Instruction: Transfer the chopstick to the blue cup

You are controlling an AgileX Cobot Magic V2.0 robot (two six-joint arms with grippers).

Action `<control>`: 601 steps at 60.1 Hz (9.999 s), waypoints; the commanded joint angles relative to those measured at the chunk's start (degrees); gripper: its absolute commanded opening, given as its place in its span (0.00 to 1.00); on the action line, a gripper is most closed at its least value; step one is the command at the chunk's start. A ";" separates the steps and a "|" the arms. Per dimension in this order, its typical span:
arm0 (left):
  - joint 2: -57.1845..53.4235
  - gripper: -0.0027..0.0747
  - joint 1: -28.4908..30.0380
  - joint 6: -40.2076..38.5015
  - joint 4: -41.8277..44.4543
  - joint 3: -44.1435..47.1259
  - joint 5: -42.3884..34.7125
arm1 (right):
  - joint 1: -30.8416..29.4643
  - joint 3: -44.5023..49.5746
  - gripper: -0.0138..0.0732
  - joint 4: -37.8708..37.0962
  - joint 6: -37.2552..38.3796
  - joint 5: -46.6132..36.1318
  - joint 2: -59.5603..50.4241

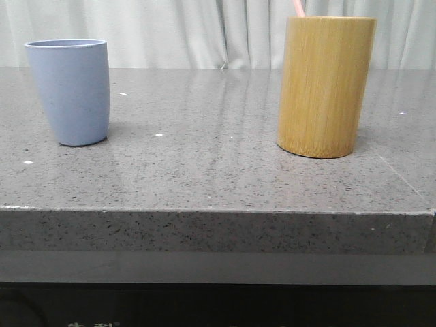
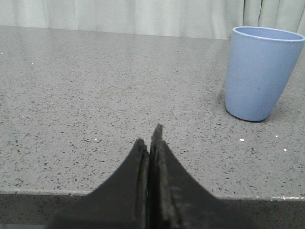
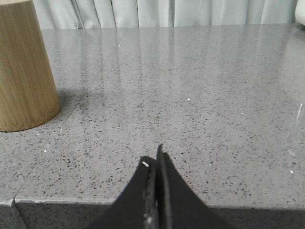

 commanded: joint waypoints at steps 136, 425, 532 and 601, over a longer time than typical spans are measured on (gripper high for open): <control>28.24 0.02 0.15 -0.60 -0.13 -38.43 4.94 | -0.03 -45.38 0.02 0.91 -0.34 15.03 26.25; 98.27 0.51 -39.41 5.90 -2.19 -115.48 62.72 | -0.03 -45.31 0.84 2.73 -0.34 19.26 26.19; 11.40 0.01 1.72 3.19 -1.85 -31.09 21.66 | -0.03 -45.31 0.84 6.98 -5.33 18.36 28.42; 5.15 0.01 1.72 3.19 -1.85 -26.41 18.35 | 22.26 -72.87 0.79 25.71 -32.32 2.08 81.85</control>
